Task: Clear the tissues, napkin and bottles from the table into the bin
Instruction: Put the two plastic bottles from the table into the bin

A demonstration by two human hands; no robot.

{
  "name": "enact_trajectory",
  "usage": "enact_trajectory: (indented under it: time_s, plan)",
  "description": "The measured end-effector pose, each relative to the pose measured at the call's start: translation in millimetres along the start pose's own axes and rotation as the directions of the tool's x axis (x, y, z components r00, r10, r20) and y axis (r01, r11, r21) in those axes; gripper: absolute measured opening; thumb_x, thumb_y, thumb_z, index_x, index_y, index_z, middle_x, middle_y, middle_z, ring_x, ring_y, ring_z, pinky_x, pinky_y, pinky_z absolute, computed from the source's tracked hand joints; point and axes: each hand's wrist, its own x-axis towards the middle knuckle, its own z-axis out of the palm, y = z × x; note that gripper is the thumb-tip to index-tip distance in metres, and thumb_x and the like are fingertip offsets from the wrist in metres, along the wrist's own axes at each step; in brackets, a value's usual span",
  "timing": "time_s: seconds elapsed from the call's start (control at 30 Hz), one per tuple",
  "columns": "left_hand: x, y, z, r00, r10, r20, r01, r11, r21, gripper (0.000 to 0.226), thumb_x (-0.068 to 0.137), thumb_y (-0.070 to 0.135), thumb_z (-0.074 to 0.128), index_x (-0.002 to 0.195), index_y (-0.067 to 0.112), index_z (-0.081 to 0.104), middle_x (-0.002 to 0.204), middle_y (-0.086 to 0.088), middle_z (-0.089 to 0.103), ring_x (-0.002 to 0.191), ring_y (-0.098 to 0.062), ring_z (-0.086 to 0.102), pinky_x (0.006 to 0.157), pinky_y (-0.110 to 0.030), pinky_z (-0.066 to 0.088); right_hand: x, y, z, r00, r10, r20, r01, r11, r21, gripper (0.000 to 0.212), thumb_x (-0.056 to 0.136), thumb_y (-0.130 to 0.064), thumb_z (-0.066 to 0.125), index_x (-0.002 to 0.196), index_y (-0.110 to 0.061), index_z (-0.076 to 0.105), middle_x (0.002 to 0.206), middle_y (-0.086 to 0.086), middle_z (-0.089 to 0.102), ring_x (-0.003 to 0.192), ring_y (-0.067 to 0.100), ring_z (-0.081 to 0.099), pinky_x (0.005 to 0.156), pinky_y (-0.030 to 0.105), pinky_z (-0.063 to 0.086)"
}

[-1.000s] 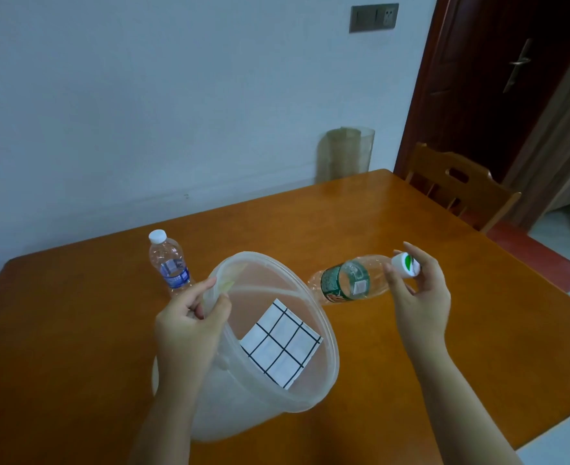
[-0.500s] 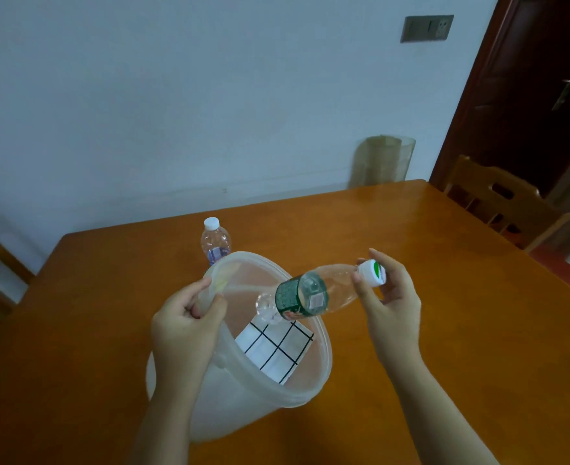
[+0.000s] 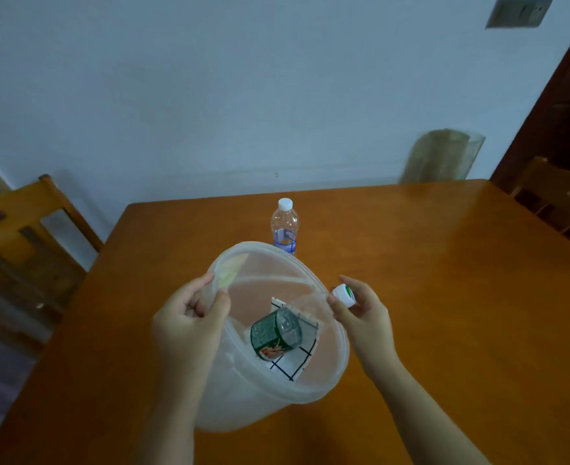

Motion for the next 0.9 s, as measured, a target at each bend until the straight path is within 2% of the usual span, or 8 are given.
enact_trajectory:
  time_s: [0.07,0.1,0.17,0.3,0.4,0.5,0.73,0.9]
  plan:
    - [6,-6,-13,1.000,-0.004,0.004,0.004,1.000,-0.008,0.031,0.074,0.007,0.067,0.099,0.024,0.065,0.066,-0.023,0.058,0.051,-0.018,0.045,0.046,-0.030,0.041,-1,1,20,0.999,-0.014,0.038,0.017,0.996,-0.087,0.039,0.080,-0.029,0.064,0.117,-0.026,0.053,0.112,-0.008,0.058,0.097,0.010,0.053,0.072,0.015,0.045]
    - [9,-10,-19,1.000,0.000,0.002,0.000,1.000,-0.009,0.032,0.074,0.006,0.067,0.098,0.027,0.064,0.063,-0.019,0.058,0.050,-0.014,0.045,0.044,-0.027,0.041,-2,1,28,0.998,-0.023,0.061,0.031,0.990,-0.137,0.039,0.081,-0.030,0.063,0.119,-0.026,0.053,0.111,-0.011,0.056,0.099,0.006,0.049,0.071,0.010,0.041]
    - [15,-15,-28,1.000,0.006,-0.013,-0.006,1.000,-0.005,0.033,0.074,0.007,0.067,0.097,0.029,0.063,0.059,-0.012,0.057,0.049,-0.013,0.045,0.042,-0.026,0.042,-1,0,40,0.994,-0.052,0.093,0.072,0.972,-0.224,0.041,0.081,-0.031,0.063,0.120,-0.024,0.052,0.109,-0.013,0.053,0.102,0.005,0.047,0.077,0.016,0.041]
    - [27,-26,-40,0.999,-0.008,-0.053,0.009,1.000,0.020,0.033,0.073,0.012,0.067,0.100,0.030,0.064,0.059,-0.008,0.056,0.049,-0.014,0.044,0.043,-0.029,0.040,10,2,54,0.985,-0.066,0.159,0.123,0.916,-0.381,0.036,0.080,-0.028,0.063,0.115,-0.019,0.057,0.112,0.001,0.058,0.106,0.017,0.051,0.088,0.030,0.044]
    - [38,-35,-42,0.996,-0.018,-0.088,0.020,1.000,0.014,0.032,0.073,0.014,0.067,0.101,0.030,0.064,0.059,-0.003,0.056,0.049,-0.013,0.045,0.042,-0.028,0.039,21,6,63,0.973,-0.044,0.225,0.129,0.917,-0.377,0.036,0.080,-0.028,0.064,0.114,-0.019,0.057,0.111,0.001,0.058,0.105,0.017,0.053,0.087,0.029,0.043]
    - [49,-42,-41,0.992,-0.035,-0.124,0.040,0.999,0.036,0.031,0.072,0.016,0.067,0.100,0.030,0.065,0.061,0.009,0.057,0.047,-0.001,0.047,0.039,-0.014,0.038,39,6,67,0.965,-0.059,0.255,0.150,0.924,-0.353,0.040,0.079,-0.029,0.065,0.117,-0.019,0.055,0.110,-0.001,0.057,0.100,0.012,0.052,0.080,0.024,0.040]
    - [79,-47,-36,0.988,-0.050,-0.145,0.057,0.997,0.044,0.029,0.070,0.017,0.066,0.095,0.033,0.066,0.054,0.014,0.056,0.045,-0.002,0.043,0.038,-0.012,0.036,119,-8,80,0.976,-0.162,0.146,0.203,0.916,-0.345,0.048,0.080,-0.023,0.065,0.124,-0.019,0.047,0.117,0.002,0.053,0.101,0.011,0.049,0.079,0.026,0.041]
    - [98,-49,-27,0.987,-0.039,-0.154,0.051,0.996,0.075,0.028,0.073,0.013,0.067,0.097,0.027,0.066,0.058,0.004,0.052,0.048,-0.001,0.043,0.040,-0.013,0.036,174,-10,99,0.988,-0.127,0.086,0.151,0.910,-0.386,0.056,0.081,-0.025,0.063,0.131,-0.017,0.040,0.129,0.011,0.048,0.113,0.023,0.049,0.087,0.035,0.044]
